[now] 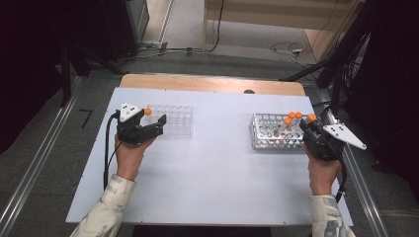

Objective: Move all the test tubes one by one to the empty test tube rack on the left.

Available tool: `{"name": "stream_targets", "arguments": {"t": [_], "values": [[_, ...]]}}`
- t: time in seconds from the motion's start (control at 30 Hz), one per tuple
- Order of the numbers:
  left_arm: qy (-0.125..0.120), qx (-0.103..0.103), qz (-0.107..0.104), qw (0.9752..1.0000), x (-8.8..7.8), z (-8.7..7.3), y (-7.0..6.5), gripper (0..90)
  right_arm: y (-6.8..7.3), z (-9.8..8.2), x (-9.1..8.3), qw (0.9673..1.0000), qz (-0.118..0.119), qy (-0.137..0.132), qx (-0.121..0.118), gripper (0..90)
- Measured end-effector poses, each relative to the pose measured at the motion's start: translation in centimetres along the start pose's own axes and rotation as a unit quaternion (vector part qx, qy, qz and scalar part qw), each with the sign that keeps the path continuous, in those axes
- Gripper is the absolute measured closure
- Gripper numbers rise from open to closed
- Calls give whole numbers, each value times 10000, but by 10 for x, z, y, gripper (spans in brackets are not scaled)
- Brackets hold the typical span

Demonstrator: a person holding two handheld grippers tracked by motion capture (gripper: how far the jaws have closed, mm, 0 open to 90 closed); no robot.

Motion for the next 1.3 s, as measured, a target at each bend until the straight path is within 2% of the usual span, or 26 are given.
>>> {"name": "stream_targets", "arguments": {"t": [0.13,0.23,0.53,0.63,0.73,1.0,1.1,1.3], "values": [[-4,9,-1,10000,-1,0,0,207,8,-2,-2,9999,107,56,-47,713],[-4,6,-6,10000,-1,0,0,208,14,-2,-3,9997,246,68,6,713],[11,47,-39,10000,1,0,-5,207,41,-5,-1,9981,567,149,-169,713],[45,70,-57,9999,2,-1,-6,207,52,-9,3,9963,831,224,-87,713],[62,99,-72,9999,3,-2,-9,208,66,-14,7,9942,1014,325,-146,713],[70,123,-143,9998,4,-2,-15,208,95,-21,11,9899,1320,404,-312,713],[38,161,-238,9996,4,-1,-23,208,105,-26,12,9879,1432,460,-364,713],[64,376,-457,9982,5,-3,-45,207,130,-38,18,9826,1680,588,-533,714]]}}
Point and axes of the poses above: each handheld gripper's, and its own axes: x roughly forward along the jaws, z roughly out of its top, y roughly to its left, the point moved 6 cm from there along x, roughly forward along the jaws, and after that the axes turned 6 degrees about x, right-handed, at the moved point
